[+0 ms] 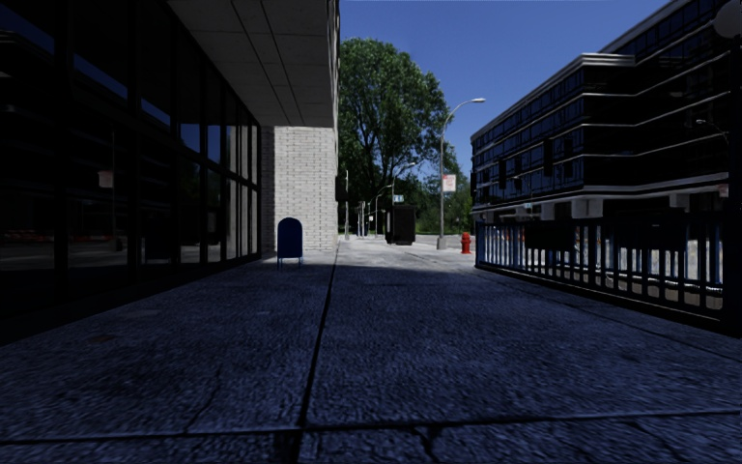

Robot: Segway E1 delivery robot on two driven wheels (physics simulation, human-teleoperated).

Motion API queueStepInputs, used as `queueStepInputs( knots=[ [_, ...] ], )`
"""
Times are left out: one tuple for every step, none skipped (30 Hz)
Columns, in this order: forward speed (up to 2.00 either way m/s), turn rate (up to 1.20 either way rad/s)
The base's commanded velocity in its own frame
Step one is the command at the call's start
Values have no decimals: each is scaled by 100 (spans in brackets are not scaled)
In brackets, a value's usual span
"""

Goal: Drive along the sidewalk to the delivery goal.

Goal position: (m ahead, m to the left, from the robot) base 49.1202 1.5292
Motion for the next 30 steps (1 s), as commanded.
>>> queueStepInputs(
  knots=[
    [200,0],
    [200,0],
    [200,0],
    [200,0],
    [200,0],
    [200,0],
    [200,0],
    [200,0],
    [200,0],
    [200,0],
    [200,0],
    [200,0],
    [200,0],
    [200,0],
    [200,0],
    [200,0],
    [200,0],
    [200,0],
    [200,0],
    [200,0],
    [200,0],
    [200,0],
    [200,0],
    [200,0],
    [200,0],
    [200,0],
    [200,0],
    [200,0],
    [200,0],
    [200,0]
  ],
)
